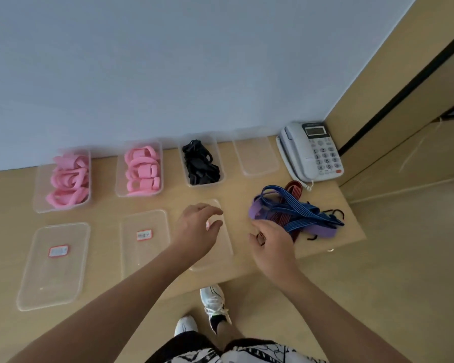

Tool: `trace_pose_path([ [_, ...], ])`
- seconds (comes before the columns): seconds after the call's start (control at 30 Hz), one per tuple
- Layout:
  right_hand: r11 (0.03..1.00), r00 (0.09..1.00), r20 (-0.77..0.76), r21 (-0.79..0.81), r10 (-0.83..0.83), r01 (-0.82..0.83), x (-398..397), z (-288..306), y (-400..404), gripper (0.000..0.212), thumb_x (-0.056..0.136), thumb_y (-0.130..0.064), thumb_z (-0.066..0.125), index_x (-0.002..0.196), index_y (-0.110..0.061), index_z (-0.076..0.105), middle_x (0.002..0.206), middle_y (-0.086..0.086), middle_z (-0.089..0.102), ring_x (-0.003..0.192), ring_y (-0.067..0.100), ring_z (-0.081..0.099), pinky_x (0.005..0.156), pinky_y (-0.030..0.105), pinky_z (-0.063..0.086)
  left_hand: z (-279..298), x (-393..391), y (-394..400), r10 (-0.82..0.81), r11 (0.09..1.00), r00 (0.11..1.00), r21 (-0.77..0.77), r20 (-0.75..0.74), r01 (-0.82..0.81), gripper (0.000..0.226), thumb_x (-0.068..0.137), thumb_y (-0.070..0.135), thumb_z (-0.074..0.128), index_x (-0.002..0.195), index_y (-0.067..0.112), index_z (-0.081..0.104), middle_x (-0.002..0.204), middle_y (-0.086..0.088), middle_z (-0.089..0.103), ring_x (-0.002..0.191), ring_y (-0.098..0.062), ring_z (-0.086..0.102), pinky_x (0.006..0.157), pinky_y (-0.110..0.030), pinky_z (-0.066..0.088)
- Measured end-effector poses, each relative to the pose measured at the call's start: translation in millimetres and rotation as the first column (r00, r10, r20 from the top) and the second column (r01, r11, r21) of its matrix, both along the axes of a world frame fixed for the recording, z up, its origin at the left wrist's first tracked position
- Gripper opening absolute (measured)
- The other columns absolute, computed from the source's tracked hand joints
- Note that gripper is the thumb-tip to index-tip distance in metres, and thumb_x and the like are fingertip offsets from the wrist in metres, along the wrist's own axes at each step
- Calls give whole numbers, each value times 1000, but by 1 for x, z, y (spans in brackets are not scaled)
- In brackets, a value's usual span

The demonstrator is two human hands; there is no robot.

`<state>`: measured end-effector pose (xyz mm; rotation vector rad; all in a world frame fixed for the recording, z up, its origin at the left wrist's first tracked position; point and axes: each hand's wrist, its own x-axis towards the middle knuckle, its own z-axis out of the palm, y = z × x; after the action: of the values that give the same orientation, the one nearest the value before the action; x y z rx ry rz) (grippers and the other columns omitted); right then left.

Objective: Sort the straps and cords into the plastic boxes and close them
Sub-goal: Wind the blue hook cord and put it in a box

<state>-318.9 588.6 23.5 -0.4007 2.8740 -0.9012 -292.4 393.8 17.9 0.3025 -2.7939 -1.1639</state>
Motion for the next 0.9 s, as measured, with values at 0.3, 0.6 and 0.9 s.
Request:
trace_pose_path([
  [0.3,987,989,-72,88,-131,137,8,32,72,28,89,-15,73,116,-8,73,109,6,73,100,23,66,87,39,55,8,8,51,-108,993,994,38,8,107,21,91,19,72,112,18,76,115,0,72,110,-23,61,89,-21,33],
  [0.6,983,987,16,94,-161,159,-38,26,144,28,91,-18,70,119,-10,71,111,3,72,105,20,65,92,32,51,28,-14,108,-100,994,995,-36,3,100,22,92,23,70,114,20,74,111,3,71,109,-20,60,89,-28,43],
  [0.9,903,972,41,361,233,-232,-107,-9,190,61,90,-41,67,143,-21,44,133,-1,54,124,27,45,104,40,41,14,-52,179,253,967,904,-67,345,-245,43,85,18,65,126,24,57,112,-1,68,98,-23,61,75,-29,44],
])
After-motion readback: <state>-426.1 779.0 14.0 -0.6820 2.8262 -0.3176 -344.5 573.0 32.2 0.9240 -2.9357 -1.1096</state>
